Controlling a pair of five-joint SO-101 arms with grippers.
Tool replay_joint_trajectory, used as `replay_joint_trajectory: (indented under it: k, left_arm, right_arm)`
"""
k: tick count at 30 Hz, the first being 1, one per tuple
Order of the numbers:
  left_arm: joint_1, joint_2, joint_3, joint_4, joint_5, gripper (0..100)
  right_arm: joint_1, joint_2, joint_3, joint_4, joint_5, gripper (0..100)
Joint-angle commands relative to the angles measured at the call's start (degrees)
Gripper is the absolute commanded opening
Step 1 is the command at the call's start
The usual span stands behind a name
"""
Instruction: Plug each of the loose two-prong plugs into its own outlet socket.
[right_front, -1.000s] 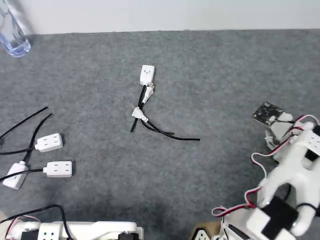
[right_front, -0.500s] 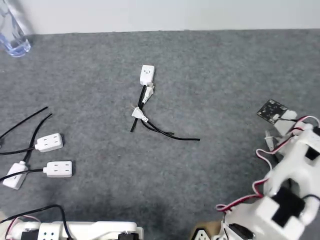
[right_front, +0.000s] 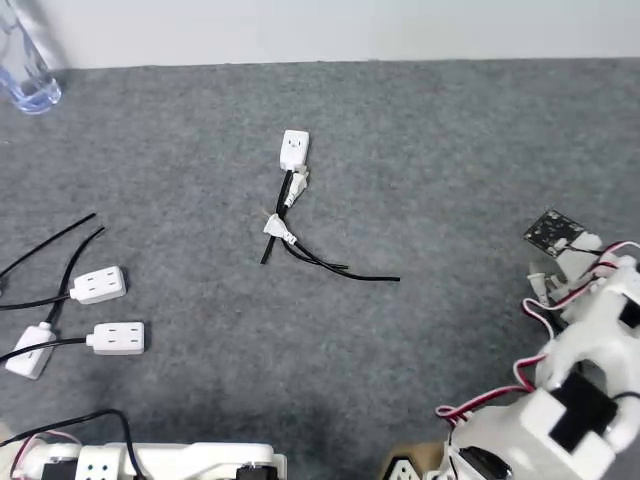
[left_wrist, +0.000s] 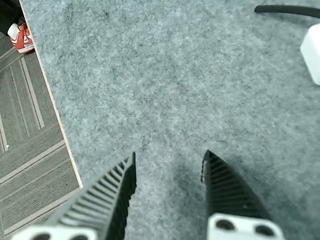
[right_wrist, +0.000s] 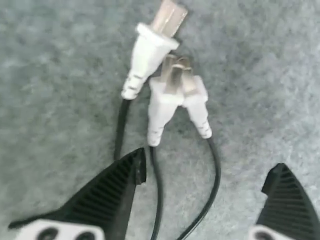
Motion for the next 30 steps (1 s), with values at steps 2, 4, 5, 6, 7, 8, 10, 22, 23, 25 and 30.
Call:
replay_joint_trajectory:
  k: [2,4,5,6,7,8,10,22,23,25,30]
  left_arm:
    - [0.26,-0.44,-0.31,-0.35,-0.26,20]
    - [0.26,-0.44,-0.31,-0.35,-0.26,20]
    - [0.26,-0.44,-0.31,-0.35,-0.26,20]
    - [0.26,-0.44,-0.31,-0.35,-0.26,20]
    - [0.26,-0.44,-0.31,-0.35,-0.26,20]
    - [0.26,-0.44,-0.31,-0.35,-0.26,20]
    - [0.26,-0.44,-0.31,-0.35,-0.26,20]
    - [10.81,-0.44,-1.19,0.09,-0.44,20]
    - [12.13,-0.44,-1.63,0.26,-0.35,20]
    - [15.21,-0.44,-2.95,1.67,-0.35,20]
    - [19.52,-0.44,-4.00,9.14,-0.35,20]
  right_arm:
    - [-3.03,-10.42,-2.37,10.77,-0.53,36.5]
    - [-5.67,-14.55,-2.29,17.80,-0.62,36.5]
    - [-7.16,-16.57,-2.29,21.49,-0.62,36.5]
    - [-8.75,-18.33,-2.29,25.01,-0.62,36.5]
    - [-10.59,-19.82,-2.29,28.26,-0.70,36.5]
    - [-12.35,-21.23,-2.20,31.16,-0.97,36.5]
    - [-16.13,-23.69,-1.41,34.59,-4.31,36.5]
    - [-38.20,-37.85,13.71,26.51,-48.35,33.7]
    - [-39.78,-38.73,15.03,26.07,-51.60,30.9]
    - [-43.03,-40.22,17.49,24.31,-56.79,23.3]
    - [-51.56,-40.92,19.78,19.21,-55.91,12.4]
